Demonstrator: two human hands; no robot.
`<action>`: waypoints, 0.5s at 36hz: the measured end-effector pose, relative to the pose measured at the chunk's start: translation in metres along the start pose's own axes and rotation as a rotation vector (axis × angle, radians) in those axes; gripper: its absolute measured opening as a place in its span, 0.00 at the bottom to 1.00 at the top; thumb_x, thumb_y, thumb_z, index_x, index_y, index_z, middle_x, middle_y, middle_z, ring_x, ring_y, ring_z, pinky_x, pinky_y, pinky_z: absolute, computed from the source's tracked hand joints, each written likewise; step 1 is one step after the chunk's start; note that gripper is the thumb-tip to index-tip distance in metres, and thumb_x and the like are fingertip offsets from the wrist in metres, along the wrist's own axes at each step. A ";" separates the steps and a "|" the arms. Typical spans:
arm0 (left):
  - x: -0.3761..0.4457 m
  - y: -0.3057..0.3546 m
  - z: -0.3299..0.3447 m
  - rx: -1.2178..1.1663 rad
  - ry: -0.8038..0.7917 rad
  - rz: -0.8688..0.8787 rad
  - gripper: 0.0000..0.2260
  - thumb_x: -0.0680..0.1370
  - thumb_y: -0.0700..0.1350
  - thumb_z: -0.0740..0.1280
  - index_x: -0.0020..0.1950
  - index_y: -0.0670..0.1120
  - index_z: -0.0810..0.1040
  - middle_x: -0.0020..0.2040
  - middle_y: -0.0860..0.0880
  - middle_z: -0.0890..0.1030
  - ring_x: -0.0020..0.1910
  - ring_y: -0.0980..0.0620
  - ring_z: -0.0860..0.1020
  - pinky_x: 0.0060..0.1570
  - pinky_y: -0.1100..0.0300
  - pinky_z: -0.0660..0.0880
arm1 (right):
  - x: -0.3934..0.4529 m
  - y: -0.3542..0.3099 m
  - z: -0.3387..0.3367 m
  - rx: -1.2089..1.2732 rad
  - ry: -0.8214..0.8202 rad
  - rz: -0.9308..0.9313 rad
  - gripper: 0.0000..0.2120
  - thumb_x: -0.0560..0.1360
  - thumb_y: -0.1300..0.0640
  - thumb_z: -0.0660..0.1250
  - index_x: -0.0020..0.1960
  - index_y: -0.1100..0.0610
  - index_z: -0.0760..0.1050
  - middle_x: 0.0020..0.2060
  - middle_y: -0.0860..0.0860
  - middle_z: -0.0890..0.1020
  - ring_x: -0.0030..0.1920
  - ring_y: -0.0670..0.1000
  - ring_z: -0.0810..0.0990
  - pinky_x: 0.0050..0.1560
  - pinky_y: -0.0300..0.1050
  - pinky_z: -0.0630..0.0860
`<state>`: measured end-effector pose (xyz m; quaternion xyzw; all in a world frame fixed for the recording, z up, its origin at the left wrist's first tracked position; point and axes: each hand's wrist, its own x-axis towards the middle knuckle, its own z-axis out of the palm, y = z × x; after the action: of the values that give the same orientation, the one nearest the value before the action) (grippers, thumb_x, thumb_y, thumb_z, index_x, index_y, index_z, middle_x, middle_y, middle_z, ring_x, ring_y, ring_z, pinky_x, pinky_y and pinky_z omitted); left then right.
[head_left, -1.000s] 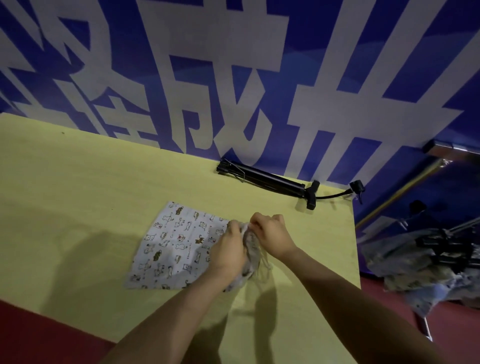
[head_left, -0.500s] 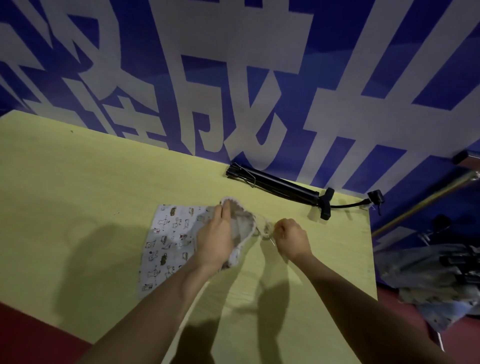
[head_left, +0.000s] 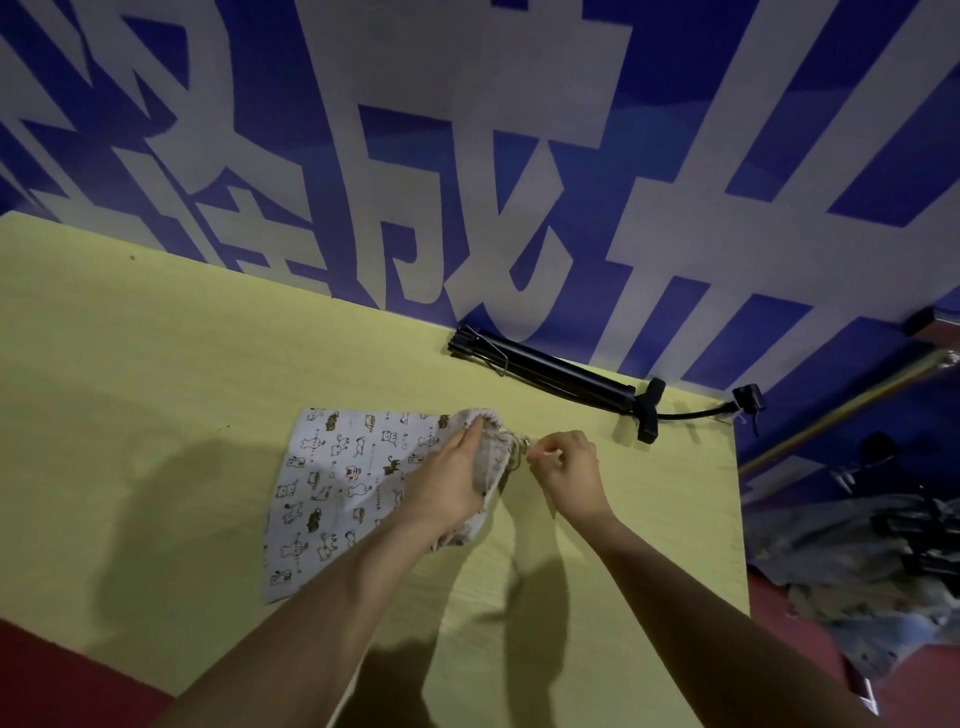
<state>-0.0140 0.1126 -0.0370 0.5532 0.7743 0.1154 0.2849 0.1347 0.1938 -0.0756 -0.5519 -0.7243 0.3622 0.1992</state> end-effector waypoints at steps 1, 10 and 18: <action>0.001 0.000 0.000 -0.001 -0.009 -0.001 0.44 0.72 0.35 0.68 0.78 0.52 0.43 0.78 0.53 0.52 0.64 0.47 0.73 0.47 0.55 0.78 | -0.002 -0.007 0.001 0.051 -0.010 -0.012 0.02 0.75 0.55 0.68 0.44 0.53 0.79 0.48 0.51 0.74 0.55 0.53 0.71 0.58 0.48 0.68; 0.005 0.002 -0.004 -0.076 -0.051 -0.002 0.45 0.72 0.33 0.68 0.78 0.52 0.43 0.79 0.52 0.51 0.70 0.45 0.67 0.58 0.49 0.75 | -0.001 -0.036 0.022 -0.133 -0.140 -0.034 0.04 0.74 0.52 0.69 0.46 0.48 0.82 0.46 0.48 0.67 0.51 0.49 0.62 0.51 0.42 0.57; 0.017 0.000 -0.013 -0.136 -0.023 0.015 0.43 0.72 0.34 0.68 0.78 0.50 0.45 0.79 0.51 0.51 0.73 0.46 0.64 0.61 0.50 0.74 | 0.014 -0.031 0.013 -0.026 -0.175 -0.013 0.07 0.76 0.53 0.67 0.51 0.51 0.82 0.48 0.51 0.72 0.57 0.54 0.68 0.58 0.46 0.65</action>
<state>-0.0257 0.1300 -0.0315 0.5398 0.7570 0.1635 0.3299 0.1014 0.1996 -0.0626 -0.5159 -0.7470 0.3985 0.1304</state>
